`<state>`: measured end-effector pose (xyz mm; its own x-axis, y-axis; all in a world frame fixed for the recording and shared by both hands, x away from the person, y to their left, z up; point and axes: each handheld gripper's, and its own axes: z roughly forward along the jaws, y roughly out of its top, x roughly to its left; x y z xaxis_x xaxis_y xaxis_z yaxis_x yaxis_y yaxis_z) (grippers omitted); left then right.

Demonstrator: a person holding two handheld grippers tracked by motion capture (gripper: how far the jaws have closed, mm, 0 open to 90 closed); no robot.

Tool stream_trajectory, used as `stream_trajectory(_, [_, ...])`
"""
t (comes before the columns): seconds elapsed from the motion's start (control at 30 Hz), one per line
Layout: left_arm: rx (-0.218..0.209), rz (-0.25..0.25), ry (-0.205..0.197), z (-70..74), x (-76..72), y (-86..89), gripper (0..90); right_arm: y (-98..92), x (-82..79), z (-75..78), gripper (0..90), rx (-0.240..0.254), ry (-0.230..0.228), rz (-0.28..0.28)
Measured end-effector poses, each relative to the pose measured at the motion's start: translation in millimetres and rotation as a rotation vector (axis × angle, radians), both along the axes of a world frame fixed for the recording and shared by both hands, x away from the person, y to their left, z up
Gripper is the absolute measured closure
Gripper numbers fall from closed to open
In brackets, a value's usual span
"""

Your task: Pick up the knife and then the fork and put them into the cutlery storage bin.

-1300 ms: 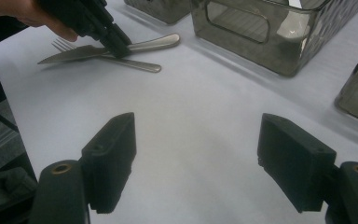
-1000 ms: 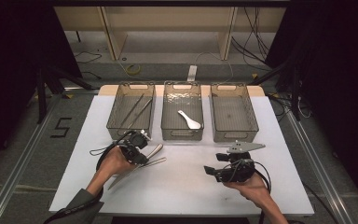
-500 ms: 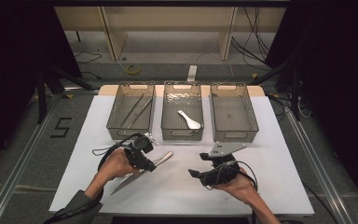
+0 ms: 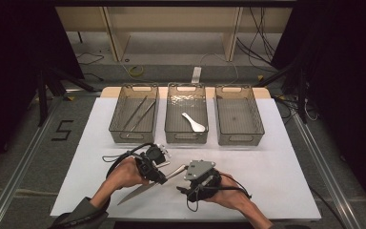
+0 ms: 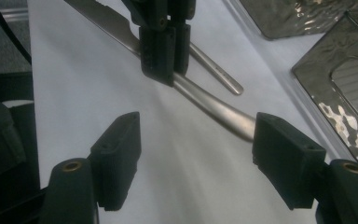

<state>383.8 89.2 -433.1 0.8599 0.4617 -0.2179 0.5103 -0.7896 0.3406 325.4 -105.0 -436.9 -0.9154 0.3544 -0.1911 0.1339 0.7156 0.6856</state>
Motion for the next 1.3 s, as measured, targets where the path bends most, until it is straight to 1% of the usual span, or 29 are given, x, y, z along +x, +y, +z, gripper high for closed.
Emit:
stream_trajectory(0.13, [-0.007,-0.031,0.016,-0.5,-3.9,-8.0,79.5,4.5,-1.4,-2.7,34.8,-0.024,-0.027,0.036])
stream_trajectory(0.2, [-0.003,-0.043,0.019,-1.0,-6.6,-12.3,79.5,6.5,-2.7,-4.9,35.2,-0.046,-0.03,0.053])
stream_trajectory(0.27, [0.009,-0.065,0.024,-0.5,-9.2,-16.5,79.6,8.1,-3.5,-7.1,36.6,-0.067,-0.042,0.076])
stream_trajectory(0.3, [0.008,-0.073,0.026,-0.3,-10.9,-18.4,79.5,8.8,-3.7,-8.1,37.4,-0.078,-0.05,0.08])
stream_trajectory(0.37, [0.007,-0.093,0.036,0.0,-12.8,-21.3,79.5,9.6,-4.1,-9.6,39.0,-0.091,-0.058,0.098])
stream_trajectory(0.43, [0.009,-0.102,0.037,0.3,-14.1,-23.0,79.5,10.5,-5.2,-11.0,40.7,-0.101,-0.069,0.112])
stream_trajectory(0.5, [0.01,-0.107,0.04,1.1,-15.0,-23.5,79.5,11.6,-6.1,-12.5,43.0,-0.12,-0.074,0.133])
stream_trajectory(0.53, [0.008,-0.103,0.042,1.8,-15.6,-23.4,79.5,12.4,-6.2,-13.6,43.6,-0.128,-0.086,0.135])
stream_trajectory(0.57, [0.012,-0.111,0.043,2.6,-15.3,-23.1,79.5,13.1,-6.9,-14.7,44.2,-0.133,-0.082,0.136])
stream_trajectory(0.63, [0.014,-0.117,0.042,3.6,-15.8,-22.8,79.5,14.1,-7.2,-16.1,46.0,-0.148,-0.1,0.135])
stream_trajectory(0.77, [0.012,-0.119,0.052,4.2,-17.1,-24.0,79.4,14.9,-7.6,-17.4,50.5,-0.16,-0.117,0.141])
stream_trajectory(0.8, [0.018,-0.126,0.054,4.5,-16.8,-24.0,79.4,15.1,-7.8,-17.6,51.5,-0.167,-0.124,0.15])
stream_trajectory(0.83, [0.017,-0.124,0.055,4.4,-17.1,-24.3,79.5,15.8,-9.5,-18.2,52.4,-0.164,-0.128,0.145])
stream_trajectory(0.87, [0.022,-0.132,0.056,4.8,-16.8,-24.1,79.4,15.4,-9.3,-17.6,53.4,-0.184,-0.146,0.167])
stream_trajectory(0.9, [0.014,-0.127,0.06,4.8,-17.5,-24.5,79.5,15.8,-9.9,-18.0,54.0,-0.187,-0.156,0.173])
stream_trajectory(1.0, [0.019,-0.145,0.066,6.2,-17.2,-24.4,79.4,17.7,-12.3,-20.6,55.7,-0.204,-0.16,0.181])
stream_trajectory(1.03, [0.019,-0.149,0.069,6.3,-17.3,-24.6,79.4,18.1,-12.8,-21.4,56.5,-0.213,-0.173,0.184])
stream_trajectory(1.07, [0.021,-0.15,0.071,6.3,-17.8,-25.0,79.4,18.6,-13.7,-22.2,57.7,-0.215,-0.175,0.188])
stream_trajectory(1.13, [0.02,-0.153,0.075,5.7,-18.6,-26.6,79.4,19.3,-14.8,-23.0,61.8,-0.219,-0.189,0.203])
stream_trajectory(1.17, [0.013,-0.146,0.078,5.4,-19.2,-27.4,79.4,19.5,-15.9,-22.9,63.4,-0.221,-0.203,0.197])
stream_trajectory(1.2, [0.013,-0.142,0.079,5.5,-19.6,-27.6,79.4,20.0,-16.9,-23.4,65.5,-0.213,-0.198,0.204])
stream_trajectory(1.23, [0.014,-0.142,0.08,5.9,-19.8,-27.5,79.4,19.4,-16.8,-22.7,67.0,-0.235,-0.214,0.225])
stream_trajectory(1.27, [0.017,-0.152,0.078,6.5,-19.3,-27.2,79.4,19.6,-17.9,-22.9,67.7,-0.235,-0.213,0.23])
stream_trajectory(1.3, [0.018,-0.154,0.079,6.9,-19.3,-27.1,79.4,19.4,-18.6,-22.6,68.4,-0.244,-0.227,0.24])
